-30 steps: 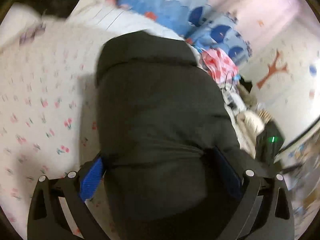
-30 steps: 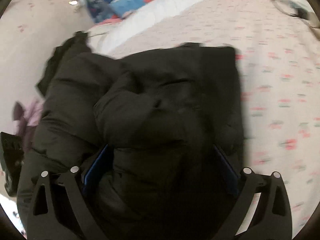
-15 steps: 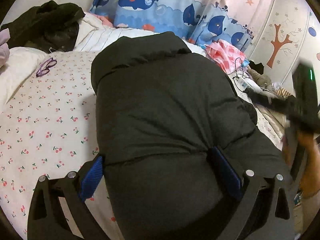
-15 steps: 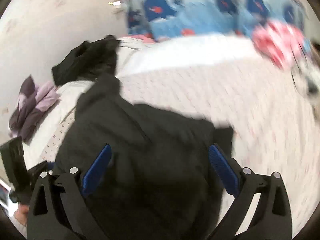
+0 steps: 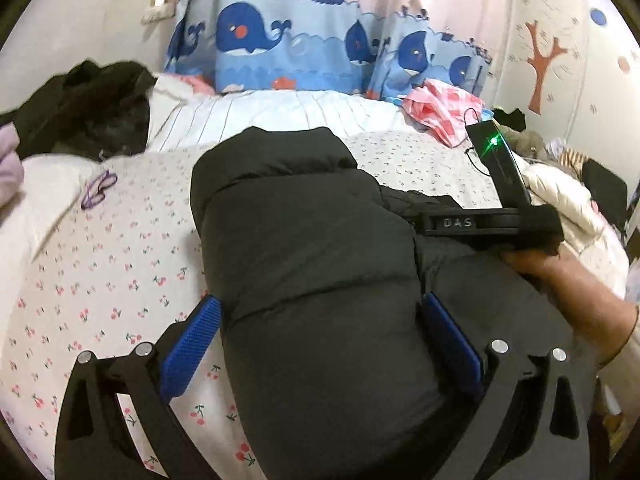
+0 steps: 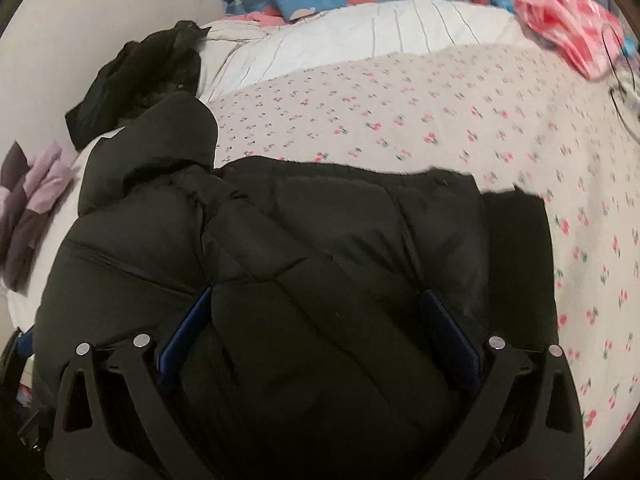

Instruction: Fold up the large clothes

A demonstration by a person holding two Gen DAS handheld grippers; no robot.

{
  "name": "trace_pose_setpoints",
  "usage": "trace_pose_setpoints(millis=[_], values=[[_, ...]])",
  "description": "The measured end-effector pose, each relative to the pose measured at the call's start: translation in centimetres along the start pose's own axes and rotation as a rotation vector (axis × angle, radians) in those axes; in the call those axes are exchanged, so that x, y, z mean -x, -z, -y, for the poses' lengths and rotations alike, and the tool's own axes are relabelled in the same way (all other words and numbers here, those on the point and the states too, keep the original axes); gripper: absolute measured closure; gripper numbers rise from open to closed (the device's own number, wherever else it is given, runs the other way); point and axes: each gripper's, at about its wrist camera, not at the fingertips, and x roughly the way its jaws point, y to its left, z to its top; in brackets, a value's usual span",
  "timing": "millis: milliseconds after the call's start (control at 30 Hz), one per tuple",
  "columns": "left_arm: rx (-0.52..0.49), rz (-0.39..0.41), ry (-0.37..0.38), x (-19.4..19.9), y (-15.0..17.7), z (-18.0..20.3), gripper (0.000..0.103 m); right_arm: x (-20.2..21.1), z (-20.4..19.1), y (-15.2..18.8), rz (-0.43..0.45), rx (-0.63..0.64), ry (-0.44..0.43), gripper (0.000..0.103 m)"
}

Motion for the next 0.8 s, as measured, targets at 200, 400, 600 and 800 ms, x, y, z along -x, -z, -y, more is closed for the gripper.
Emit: trace_pose_setpoints(millis=[200, 400, 600, 800], values=[[0.107, -0.039, 0.096, -0.2, -0.4, -2.0, 0.007, 6.0, 1.6, 1.3, 0.103, -0.053, 0.019, 0.007], [0.652, -0.16, 0.295, -3.1, 1.3, -11.6, 0.007, 6.0, 2.8, 4.0, 0.118, -0.115, 0.092, 0.007], [0.635, -0.193, 0.347, -4.4, 1.5, -10.4, 0.007, 7.9, 2.9, 5.2, 0.179, -0.119, 0.162, 0.007], [0.66, -0.267, 0.432, -6.6, 2.0, -9.1, 0.006, 6.8, 4.5, 6.3, 0.158, -0.17, 0.161, 0.007]])
